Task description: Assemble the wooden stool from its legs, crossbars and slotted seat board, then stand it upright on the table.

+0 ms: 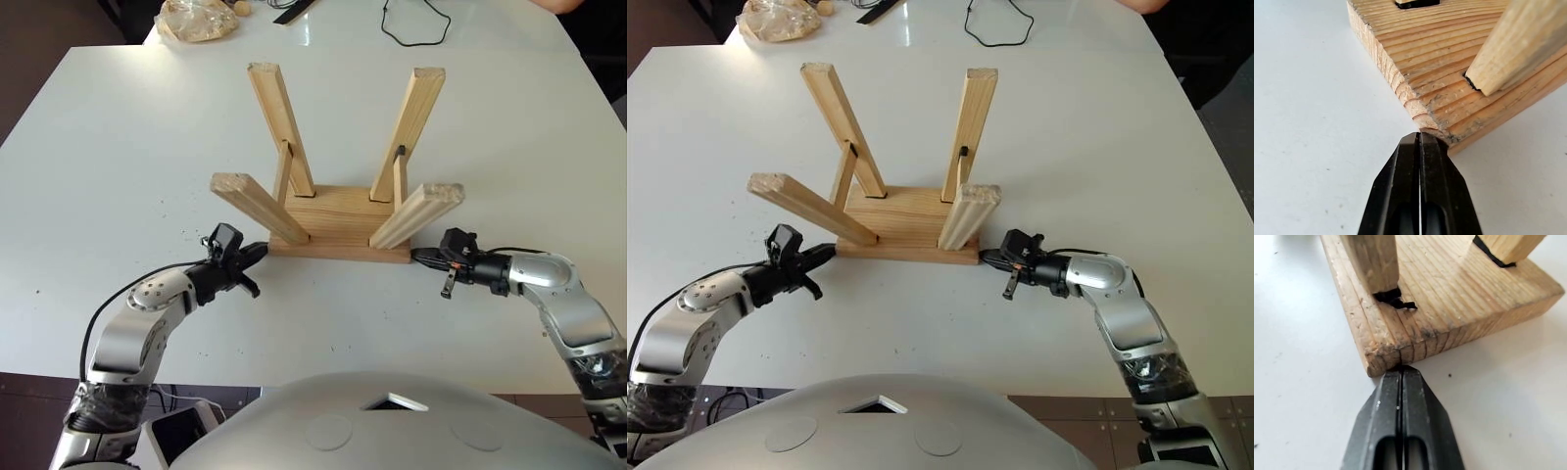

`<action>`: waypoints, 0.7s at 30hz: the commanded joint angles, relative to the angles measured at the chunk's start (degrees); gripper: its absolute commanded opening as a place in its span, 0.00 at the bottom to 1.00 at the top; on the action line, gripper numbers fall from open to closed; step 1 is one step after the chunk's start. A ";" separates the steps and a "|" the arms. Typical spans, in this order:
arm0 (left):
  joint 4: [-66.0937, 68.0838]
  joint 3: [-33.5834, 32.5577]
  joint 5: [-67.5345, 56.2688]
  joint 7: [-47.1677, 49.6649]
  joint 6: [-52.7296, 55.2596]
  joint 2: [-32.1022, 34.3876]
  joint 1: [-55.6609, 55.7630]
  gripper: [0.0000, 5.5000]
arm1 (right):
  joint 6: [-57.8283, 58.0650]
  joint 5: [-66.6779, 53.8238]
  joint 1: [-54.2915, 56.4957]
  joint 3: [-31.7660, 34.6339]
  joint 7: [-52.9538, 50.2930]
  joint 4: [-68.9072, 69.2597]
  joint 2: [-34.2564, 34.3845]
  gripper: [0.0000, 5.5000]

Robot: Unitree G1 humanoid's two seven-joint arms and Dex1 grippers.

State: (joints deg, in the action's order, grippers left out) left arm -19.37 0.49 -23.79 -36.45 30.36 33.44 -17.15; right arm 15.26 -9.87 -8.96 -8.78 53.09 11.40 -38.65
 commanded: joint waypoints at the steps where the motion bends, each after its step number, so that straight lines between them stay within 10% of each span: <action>1: -5.18 2.64 -6.26 -5.93 2.13 -0.70 -3.69 0.00 | 1.54 -4.17 -3.33 -0.88 2.10 5.49 0.44 0.00; 21: -18.90 -12.26 -31.58 -2.34 13.11 1.33 4.50 0.00 | 12.11 -25.71 2.63 14.62 3.44 20.27 -2.23 0.00</action>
State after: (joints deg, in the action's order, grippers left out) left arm -33.66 -15.84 -48.39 -35.69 41.85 36.12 -15.68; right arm 27.52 -29.72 -9.79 9.15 54.14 26.74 -42.99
